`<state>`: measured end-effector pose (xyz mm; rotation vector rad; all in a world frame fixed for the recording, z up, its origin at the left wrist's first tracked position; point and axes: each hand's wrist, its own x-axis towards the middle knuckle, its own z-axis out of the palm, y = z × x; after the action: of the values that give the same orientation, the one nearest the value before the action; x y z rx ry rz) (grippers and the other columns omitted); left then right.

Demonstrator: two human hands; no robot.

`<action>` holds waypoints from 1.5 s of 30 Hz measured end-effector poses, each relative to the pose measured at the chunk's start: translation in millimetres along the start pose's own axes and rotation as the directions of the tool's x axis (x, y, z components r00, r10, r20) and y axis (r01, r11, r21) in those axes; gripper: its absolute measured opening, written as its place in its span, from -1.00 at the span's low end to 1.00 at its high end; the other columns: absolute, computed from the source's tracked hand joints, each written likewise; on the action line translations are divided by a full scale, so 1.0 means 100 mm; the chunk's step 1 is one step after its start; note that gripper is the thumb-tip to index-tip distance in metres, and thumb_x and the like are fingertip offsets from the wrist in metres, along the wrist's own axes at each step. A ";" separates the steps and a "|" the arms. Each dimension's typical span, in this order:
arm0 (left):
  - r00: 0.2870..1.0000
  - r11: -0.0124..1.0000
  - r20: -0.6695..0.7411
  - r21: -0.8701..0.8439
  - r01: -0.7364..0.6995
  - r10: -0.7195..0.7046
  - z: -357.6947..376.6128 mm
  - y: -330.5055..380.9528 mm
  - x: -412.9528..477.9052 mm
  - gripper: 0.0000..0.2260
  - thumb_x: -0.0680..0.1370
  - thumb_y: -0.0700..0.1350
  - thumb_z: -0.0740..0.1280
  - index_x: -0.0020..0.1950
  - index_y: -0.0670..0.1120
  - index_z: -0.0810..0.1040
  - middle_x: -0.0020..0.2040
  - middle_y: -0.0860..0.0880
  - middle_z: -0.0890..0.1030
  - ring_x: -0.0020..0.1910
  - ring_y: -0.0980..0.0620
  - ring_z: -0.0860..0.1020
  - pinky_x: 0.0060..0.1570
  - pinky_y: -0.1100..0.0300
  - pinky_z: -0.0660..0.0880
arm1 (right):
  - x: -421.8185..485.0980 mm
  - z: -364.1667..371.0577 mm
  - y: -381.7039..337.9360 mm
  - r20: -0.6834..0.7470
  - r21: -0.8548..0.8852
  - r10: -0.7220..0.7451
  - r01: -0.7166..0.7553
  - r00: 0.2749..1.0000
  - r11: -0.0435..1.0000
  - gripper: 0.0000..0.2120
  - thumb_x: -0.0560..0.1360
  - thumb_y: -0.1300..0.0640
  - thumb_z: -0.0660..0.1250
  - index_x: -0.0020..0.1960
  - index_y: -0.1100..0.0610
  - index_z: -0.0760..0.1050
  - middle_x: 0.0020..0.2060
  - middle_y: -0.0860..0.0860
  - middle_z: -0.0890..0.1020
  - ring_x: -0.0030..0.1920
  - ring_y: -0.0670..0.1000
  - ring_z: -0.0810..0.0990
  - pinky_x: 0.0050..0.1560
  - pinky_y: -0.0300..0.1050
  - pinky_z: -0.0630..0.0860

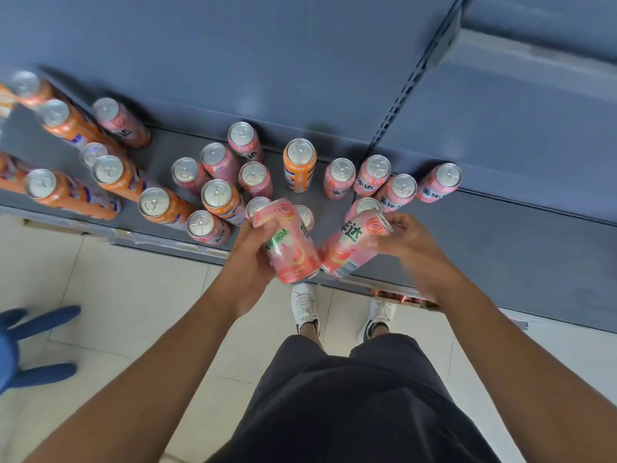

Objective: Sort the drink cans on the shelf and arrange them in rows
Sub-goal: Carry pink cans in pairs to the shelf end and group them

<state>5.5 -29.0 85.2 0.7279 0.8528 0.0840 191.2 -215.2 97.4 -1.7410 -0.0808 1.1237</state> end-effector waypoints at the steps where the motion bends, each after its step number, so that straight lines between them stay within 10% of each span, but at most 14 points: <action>1: 0.999 0.999 0.036 -0.031 0.022 -0.021 0.05 0.07 -0.03 -0.47 0.53 0.08 0.36 0.47 -0.05 0.39 0.35 -0.13 0.56 0.34 -0.14 0.53 0.31 -0.18 0.46 | -0.02 -0.02 -0.03 0.037 0.074 -0.010 0.008 0.999 0.997 -0.45 0.26 0.14 0.58 0.20 0.17 0.50 0.01 0.04 0.71 0.00 -0.01 0.69 0.09 -0.02 0.54; 4: 0.993 0.996 0.098 -0.045 0.073 -0.068 0.18 0.20 -0.09 -0.65 0.54 0.06 0.30 0.28 -0.03 0.55 0.16 -0.07 0.68 0.13 -0.02 0.64 0.32 -0.13 0.44 | -0.10 -0.01 -0.08 0.163 0.341 -0.020 -0.038 0.986 0.939 -0.09 0.15 -0.05 0.61 0.39 0.28 0.40 0.24 0.27 0.58 0.17 0.19 0.60 0.26 0.18 0.51; 13: 0.981 0.988 0.148 0.103 0.113 -0.128 0.45 0.34 -0.07 -0.36 0.42 0.24 0.44 0.38 -0.10 0.51 0.19 -0.17 0.64 0.09 -0.11 0.62 0.01 -0.03 0.56 | -0.49 0.13 -0.15 0.187 0.580 0.086 -0.181 0.979 0.794 -0.06 -0.08 -0.20 0.72 0.19 0.18 0.55 0.05 0.20 0.69 -0.04 0.15 0.72 -0.14 0.06 0.66; 17: 0.964 0.966 0.204 0.227 0.125 -0.172 0.67 0.32 -0.08 -0.37 0.38 0.13 0.52 0.39 -0.04 0.46 0.14 -0.08 0.68 0.06 -0.03 0.65 0.01 0.04 0.60 | -0.71 0.01 -0.21 0.060 0.544 0.107 -0.123 0.992 0.830 -0.43 0.33 -0.01 0.54 0.24 0.18 0.46 -0.05 0.18 0.71 -0.11 0.10 0.72 -0.18 0.02 0.67; 25: 0.966 0.952 0.243 0.306 0.013 -0.092 1.25 0.15 -0.15 -0.41 0.39 0.01 0.44 0.39 -0.12 0.48 0.18 -0.21 0.64 0.10 -0.16 0.63 0.18 -0.19 0.56 | -1.06 -0.48 -0.20 -0.147 0.393 -0.020 0.077 0.989 0.916 -0.76 0.50 0.19 0.42 0.13 0.00 0.51 -0.02 0.06 0.69 -0.02 0.08 0.68 0.01 0.09 0.64; 35: 0.941 0.815 0.336 0.533 -0.225 0.040 2.27 -0.33 -0.60 -0.26 0.12 0.25 0.64 0.20 0.02 0.51 0.01 -0.02 0.72 0.03 -0.14 0.69 -0.03 -0.04 0.64 | -1.72 -1.46 0.03 -0.176 0.124 -0.317 0.341 0.932 0.932 -0.45 0.41 0.25 0.52 0.25 -0.17 0.44 0.03 -0.15 0.67 0.09 -0.10 0.65 0.03 -0.20 0.60; 45: 0.852 0.665 0.524 0.629 -0.401 0.018 3.55 -1.39 -0.88 -0.41 0.26 -0.17 0.57 0.19 0.16 0.45 -0.01 0.10 0.69 -0.05 0.16 0.67 -0.18 0.27 0.59 | -2.56 -2.76 0.70 -0.367 0.184 -0.356 0.442 0.860 0.878 -0.50 0.38 0.23 0.50 0.25 -0.09 0.50 0.00 -0.05 0.69 0.04 -0.05 0.68 -0.08 -0.19 0.60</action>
<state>169.8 -360.9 211.2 1.5405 0.2731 -0.2371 213.0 -576.8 220.4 -1.5520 -0.0859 0.5062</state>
